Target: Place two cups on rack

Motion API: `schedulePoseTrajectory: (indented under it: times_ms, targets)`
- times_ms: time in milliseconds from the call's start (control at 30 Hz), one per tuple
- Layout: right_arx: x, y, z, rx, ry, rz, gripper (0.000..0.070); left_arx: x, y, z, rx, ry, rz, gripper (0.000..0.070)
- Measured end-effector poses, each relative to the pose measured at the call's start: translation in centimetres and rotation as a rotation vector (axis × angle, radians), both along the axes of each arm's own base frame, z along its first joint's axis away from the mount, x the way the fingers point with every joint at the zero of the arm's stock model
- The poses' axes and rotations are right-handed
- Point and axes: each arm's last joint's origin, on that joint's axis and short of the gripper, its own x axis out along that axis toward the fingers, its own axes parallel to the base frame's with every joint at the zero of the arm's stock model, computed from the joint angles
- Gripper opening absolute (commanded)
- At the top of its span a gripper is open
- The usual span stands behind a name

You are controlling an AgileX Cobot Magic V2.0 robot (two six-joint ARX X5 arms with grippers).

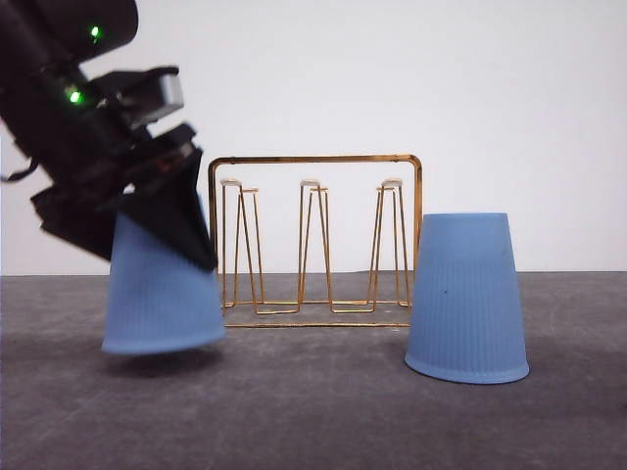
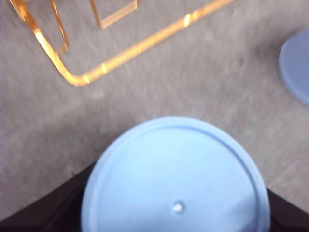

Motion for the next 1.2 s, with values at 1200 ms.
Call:
schedulePoseTrajectory:
  times_ms: [1200]
  targets:
    - [0.0, 0.0, 0.0, 0.004, 0.002, -0.002, 0.0463, 6.3, -1.3, 10.5, -0.07, -0.153, 0.23, 0.035]
